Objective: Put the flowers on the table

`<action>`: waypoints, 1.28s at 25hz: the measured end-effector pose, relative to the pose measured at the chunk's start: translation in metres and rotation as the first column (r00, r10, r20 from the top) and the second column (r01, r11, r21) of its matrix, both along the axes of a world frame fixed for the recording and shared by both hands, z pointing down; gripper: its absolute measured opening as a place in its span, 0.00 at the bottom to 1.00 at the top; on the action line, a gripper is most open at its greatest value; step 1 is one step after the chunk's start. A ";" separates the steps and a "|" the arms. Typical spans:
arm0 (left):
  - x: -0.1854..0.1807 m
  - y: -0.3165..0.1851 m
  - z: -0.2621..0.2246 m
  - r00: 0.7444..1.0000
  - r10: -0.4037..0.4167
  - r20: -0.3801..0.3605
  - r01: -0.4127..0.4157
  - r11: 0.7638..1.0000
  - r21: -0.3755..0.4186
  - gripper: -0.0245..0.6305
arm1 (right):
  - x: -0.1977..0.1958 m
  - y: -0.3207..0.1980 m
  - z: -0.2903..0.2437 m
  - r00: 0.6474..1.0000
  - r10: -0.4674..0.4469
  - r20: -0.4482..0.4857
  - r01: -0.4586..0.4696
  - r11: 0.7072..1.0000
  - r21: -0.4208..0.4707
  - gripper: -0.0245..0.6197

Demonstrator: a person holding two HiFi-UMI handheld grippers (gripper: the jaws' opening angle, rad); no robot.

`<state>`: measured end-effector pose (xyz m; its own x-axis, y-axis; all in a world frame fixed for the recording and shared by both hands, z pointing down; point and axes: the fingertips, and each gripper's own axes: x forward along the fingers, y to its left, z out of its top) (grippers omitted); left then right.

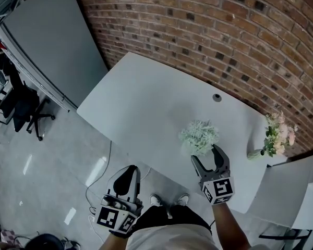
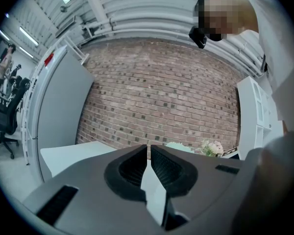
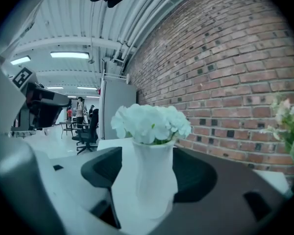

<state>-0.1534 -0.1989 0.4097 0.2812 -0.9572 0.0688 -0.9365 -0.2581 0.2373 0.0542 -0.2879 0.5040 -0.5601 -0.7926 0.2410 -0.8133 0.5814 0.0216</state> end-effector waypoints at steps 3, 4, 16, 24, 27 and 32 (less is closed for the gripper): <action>0.001 0.005 -0.003 1.000 0.010 -0.003 -0.010 1.000 -0.005 0.08 | 0.005 0.008 -0.006 1.000 0.022 0.001 -0.022 1.000 0.001 0.48; 0.001 0.008 -0.003 1.000 0.012 -0.004 -0.012 1.000 -0.006 0.08 | 0.006 0.012 -0.009 1.000 0.031 0.003 -0.031 1.000 0.005 0.43; 0.000 0.034 -0.017 0.995 0.085 -0.047 -0.084 0.996 0.030 0.08 | 0.009 0.061 -0.049 0.996 0.089 0.013 -0.089 0.996 0.029 0.08; -0.004 0.046 -0.022 0.989 0.131 -0.073 -0.126 0.990 0.064 0.08 | 0.018 0.108 -0.091 0.988 0.144 0.059 -0.147 0.988 0.049 0.07; -0.004 0.045 -0.029 0.989 0.133 -0.071 -0.128 0.989 0.076 0.08 | 0.027 0.119 -0.105 0.982 0.173 0.078 -0.177 0.983 0.047 0.07; 0.009 0.048 -0.040 0.991 0.121 -0.051 -0.116 0.988 0.098 0.08 | 0.051 0.120 -0.126 0.972 0.203 0.114 -0.215 0.971 0.100 0.06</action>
